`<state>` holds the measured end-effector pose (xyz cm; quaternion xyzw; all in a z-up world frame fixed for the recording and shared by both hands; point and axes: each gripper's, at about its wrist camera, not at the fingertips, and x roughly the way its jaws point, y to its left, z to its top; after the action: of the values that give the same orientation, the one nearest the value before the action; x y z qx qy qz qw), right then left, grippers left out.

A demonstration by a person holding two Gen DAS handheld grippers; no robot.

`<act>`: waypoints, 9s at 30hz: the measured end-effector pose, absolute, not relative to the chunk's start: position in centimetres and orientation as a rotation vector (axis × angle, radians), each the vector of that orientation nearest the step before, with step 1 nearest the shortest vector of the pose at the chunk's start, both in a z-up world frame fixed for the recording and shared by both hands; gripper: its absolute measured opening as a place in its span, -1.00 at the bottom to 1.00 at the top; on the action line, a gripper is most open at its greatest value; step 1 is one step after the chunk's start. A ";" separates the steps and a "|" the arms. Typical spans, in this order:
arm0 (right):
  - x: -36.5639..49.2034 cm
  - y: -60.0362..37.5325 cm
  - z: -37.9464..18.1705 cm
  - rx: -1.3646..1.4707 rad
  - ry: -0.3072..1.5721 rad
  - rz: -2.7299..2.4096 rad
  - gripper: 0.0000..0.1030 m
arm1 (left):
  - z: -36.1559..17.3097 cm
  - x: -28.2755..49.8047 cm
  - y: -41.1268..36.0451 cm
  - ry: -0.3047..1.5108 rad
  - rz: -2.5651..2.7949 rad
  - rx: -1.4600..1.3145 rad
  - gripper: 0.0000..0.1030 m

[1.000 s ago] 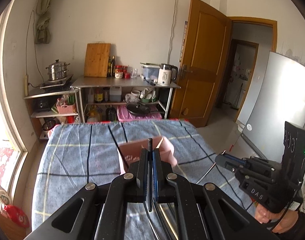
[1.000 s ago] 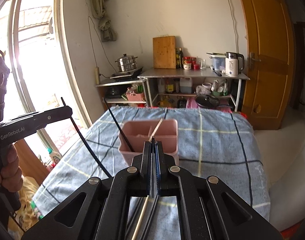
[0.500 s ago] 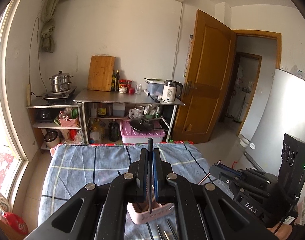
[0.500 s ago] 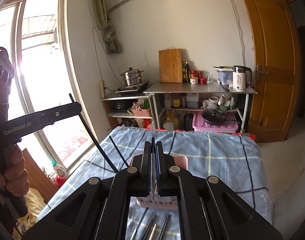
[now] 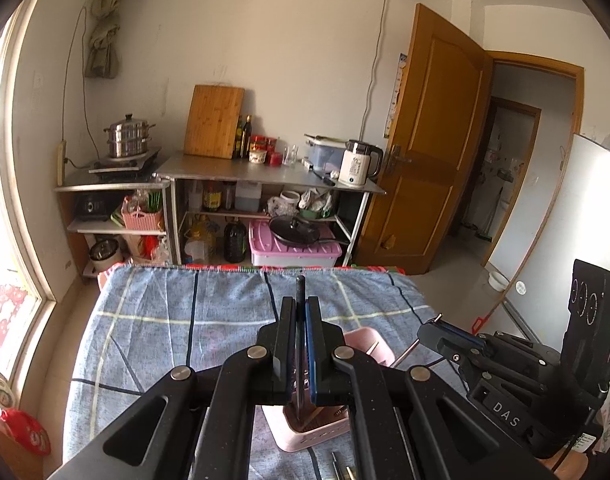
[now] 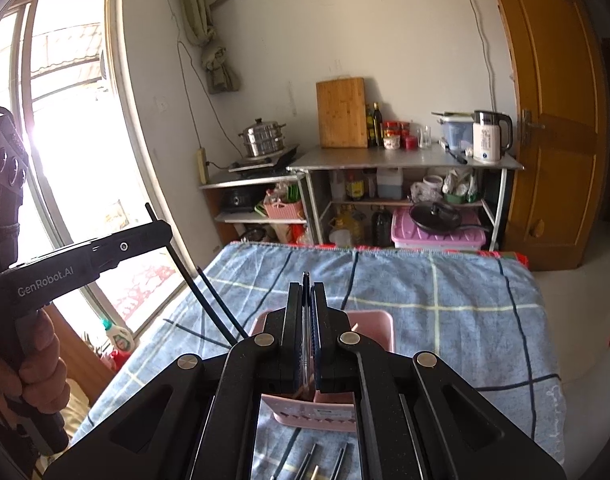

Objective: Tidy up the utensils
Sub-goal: 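Lower the sticks into the basket and open both tools, then withdraw both tools from the basket toward the remaining utensils, then lower both open tools onto the remaining chopsticks on the cloth, then grasp a black chopstick with the right tool while the left tool grasps a thin metal stick, then lift and carry both held sticks upright over the pink basket, then lower the sticks into the basket and open both tools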

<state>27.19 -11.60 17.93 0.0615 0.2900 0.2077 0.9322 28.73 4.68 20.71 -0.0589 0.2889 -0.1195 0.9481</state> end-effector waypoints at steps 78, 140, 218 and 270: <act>11.7 -16.2 11.9 0.135 0.647 0.399 -0.69 | 13.6 9.3 1.0 0.528 -0.154 -0.002 -0.52; 16.6 -12.8 -2.0 0.058 0.992 0.370 -0.83 | -4.2 15.9 -2.2 0.950 -0.181 -0.039 -0.84; 16.5 -18.0 15.2 0.114 0.642 0.367 -0.91 | 13.8 17.0 -0.2 0.697 -0.264 0.019 -0.94; 26.5 -12.3 19.4 0.134 0.531 0.434 -0.91 | 16.8 29.4 3.3 0.668 -0.225 -0.074 -0.94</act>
<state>26.50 -12.30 19.41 0.0656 0.2603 0.2125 0.9396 29.40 3.26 16.75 -0.0365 0.3273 -0.1102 0.9378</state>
